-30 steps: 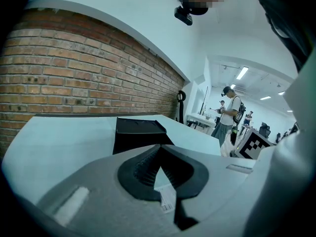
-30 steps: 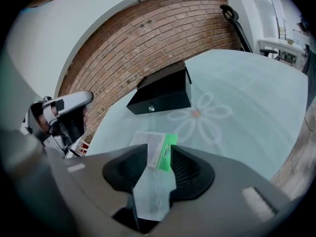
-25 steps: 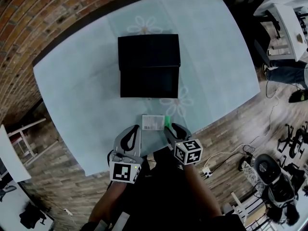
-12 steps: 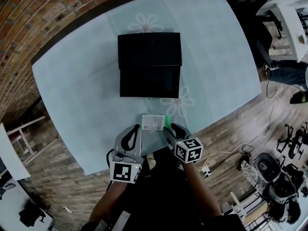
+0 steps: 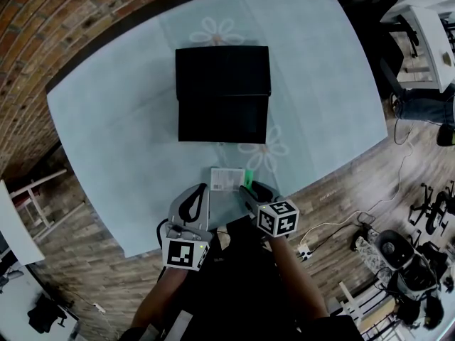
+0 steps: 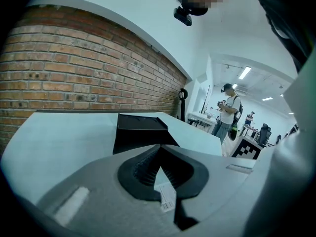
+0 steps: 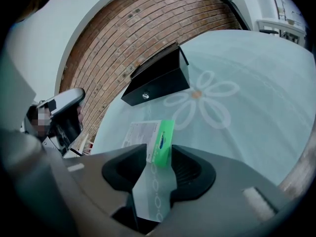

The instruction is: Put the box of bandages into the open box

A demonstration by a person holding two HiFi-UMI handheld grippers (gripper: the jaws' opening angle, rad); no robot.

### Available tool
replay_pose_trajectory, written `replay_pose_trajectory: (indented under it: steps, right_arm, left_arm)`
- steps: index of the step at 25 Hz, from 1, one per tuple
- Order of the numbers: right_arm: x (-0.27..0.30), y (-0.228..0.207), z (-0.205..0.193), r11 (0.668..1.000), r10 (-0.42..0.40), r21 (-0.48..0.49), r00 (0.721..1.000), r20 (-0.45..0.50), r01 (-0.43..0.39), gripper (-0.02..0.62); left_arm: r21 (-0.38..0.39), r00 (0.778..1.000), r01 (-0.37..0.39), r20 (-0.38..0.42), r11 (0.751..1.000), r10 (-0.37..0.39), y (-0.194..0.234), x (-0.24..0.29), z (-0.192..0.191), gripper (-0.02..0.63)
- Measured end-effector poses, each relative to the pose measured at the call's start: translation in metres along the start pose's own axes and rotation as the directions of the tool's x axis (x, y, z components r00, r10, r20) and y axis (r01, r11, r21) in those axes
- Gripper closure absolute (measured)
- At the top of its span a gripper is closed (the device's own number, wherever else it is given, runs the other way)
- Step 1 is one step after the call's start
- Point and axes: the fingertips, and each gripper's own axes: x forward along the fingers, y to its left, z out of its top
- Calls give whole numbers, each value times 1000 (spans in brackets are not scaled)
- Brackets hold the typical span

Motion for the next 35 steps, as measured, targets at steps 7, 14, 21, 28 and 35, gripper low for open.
replay_pose_trajectory:
  steps: [7,14,21,28,35]
  right_arm:
    - [0,2,0,1000,-1,4,1000,-3,1,462]
    - [-6,6,8,1000,-3,-9,1000,25,3,489]
    - [-11,12,13,1000,8,-24,999,49,-7,512]
    - [-17,18,15,999,19,-41,998,62,-17,535]
    - [-26,27,16,998,39,-59,996,76,-35,551]
  left_arm:
    - [-4,1000,-2,0,1000,2,2,-3,0,607]
    - [-10,1000,-3,5,1000,3,4,-4,1,607]
    - [-8,1000,-3,15,1000,4,3,-6,3,607]
    - [0,1000,-2,25,1000,2,2,-10,6,607]
    - [0,999,-5,36,1000,5,-2,-15,9,607]
